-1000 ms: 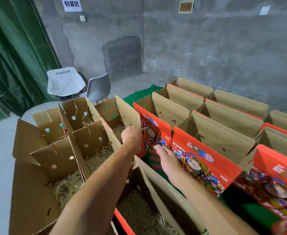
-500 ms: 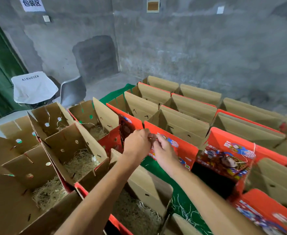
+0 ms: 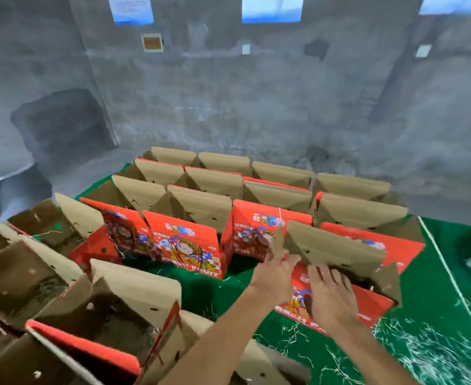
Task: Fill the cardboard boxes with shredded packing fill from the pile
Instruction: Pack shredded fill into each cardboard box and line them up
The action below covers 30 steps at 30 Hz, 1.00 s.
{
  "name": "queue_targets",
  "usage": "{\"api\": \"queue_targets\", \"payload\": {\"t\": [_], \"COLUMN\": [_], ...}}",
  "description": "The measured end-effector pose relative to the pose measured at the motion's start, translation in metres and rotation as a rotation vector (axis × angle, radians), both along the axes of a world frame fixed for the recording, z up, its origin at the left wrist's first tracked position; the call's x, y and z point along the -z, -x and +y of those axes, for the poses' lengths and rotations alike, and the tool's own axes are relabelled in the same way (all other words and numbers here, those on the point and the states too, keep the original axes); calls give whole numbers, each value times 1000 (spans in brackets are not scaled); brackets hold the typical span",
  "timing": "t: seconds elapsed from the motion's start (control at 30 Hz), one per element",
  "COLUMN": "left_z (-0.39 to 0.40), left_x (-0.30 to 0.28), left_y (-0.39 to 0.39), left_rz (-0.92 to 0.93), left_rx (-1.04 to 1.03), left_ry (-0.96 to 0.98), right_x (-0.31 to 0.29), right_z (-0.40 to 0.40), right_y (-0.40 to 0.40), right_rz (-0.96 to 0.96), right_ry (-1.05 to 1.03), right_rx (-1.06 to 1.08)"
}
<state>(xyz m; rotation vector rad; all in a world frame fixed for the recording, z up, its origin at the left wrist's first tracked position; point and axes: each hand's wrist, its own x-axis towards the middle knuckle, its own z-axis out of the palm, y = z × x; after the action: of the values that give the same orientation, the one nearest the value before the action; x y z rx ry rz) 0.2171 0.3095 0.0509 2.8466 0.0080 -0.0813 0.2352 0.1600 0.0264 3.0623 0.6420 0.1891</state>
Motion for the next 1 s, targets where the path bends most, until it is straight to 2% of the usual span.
{"api": "queue_targets", "payload": {"t": [0.13,0.2,0.3,0.47,0.57,0.63,0.73,0.8,0.87,0.93,1.0], "left_z": [-48,-65,-85,-147,-202,-242,-295,-331,-371,-409,-436], "left_x": [15,23,18,1,-2,-5,-2,9,31,58,82], "left_y": [3,10,17,32,41,52,74,88,106,119,124], "left_rz": [58,25,-7,37,41,37,105,159,150,39,12], "left_rx": [-44,-86,-103,52,197,261,365,360,335,333,272], "left_ry": [-76,-106,-42,-70,-122,-58,156,213,120,-14,-19], "right_x": [9,10,15,12,18,21,27,34,44,55,65], "right_z": [-50,-77,-117,-194,-258,-303,-369,-410,-444,-466,-477], "right_y": [5,8,14,56,84,99,127,144,159,171,173], "right_rz": [-17,-29,-23,-56,-142,-172,-217,-231,-219,-178,-88], "right_ry": [-103,-83,-23,-64,-180,-228,-292,-314,-334,-363,-427], "right_rx": [83,123,79,79,115,133,116,66,40,22,-31]}}
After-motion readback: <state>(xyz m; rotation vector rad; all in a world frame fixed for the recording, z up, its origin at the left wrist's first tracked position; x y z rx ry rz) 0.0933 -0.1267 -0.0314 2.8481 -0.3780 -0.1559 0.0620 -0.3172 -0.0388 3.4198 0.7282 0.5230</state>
